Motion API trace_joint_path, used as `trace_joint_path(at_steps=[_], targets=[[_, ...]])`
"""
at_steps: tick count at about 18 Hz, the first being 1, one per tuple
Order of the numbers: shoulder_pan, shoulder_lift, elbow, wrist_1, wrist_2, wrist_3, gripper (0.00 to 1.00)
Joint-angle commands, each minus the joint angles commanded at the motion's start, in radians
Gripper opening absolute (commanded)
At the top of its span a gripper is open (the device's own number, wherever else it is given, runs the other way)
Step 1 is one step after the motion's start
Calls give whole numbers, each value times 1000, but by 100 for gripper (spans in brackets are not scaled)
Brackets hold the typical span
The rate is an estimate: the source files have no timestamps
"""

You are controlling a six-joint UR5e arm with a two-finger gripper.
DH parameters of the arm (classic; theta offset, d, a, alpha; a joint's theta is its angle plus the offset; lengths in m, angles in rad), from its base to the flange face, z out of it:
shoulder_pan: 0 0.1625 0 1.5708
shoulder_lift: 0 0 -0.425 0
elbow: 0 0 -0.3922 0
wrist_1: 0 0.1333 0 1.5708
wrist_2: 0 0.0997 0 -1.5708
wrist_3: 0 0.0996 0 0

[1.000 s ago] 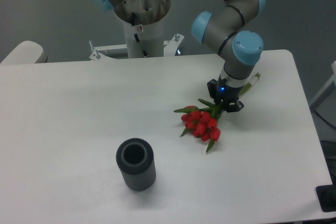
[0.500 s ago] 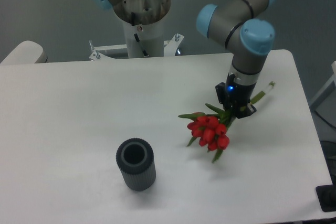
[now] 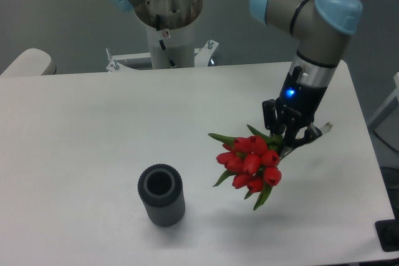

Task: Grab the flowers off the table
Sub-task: 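Lift the held tulips up off the table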

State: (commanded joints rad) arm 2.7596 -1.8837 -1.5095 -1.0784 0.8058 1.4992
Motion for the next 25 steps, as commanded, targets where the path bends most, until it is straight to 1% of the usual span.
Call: trace_joint_path(at_steps=[1, 4, 6, 7, 8, 9, 10, 13, 15, 16, 18, 19, 25], targets=[[0, -2, 8, 3, -29, -40, 25], [-3, -9, 25, 8, -69, -120, 24], [-9, -9, 28, 14, -108, -215, 21], [-8, -9, 28, 23, -126, -261, 21], [-8, -9, 28, 44, -143, -290, 21], [-6, -12, 28, 70, -160, -301, 21], [-5, -15, 26, 83, -177, -307, 21], [-18, -31, 25, 84, -240, -322, 21], [-21, -46, 35, 86, -279, -353, 21], [-20, -58, 41, 87, -307, -346, 21], [-14, -80, 46, 121, -367, -344, 22], [-11, -83, 45, 132, -379, -346, 22], [-11, -83, 43, 137, -381, -339, 22]])
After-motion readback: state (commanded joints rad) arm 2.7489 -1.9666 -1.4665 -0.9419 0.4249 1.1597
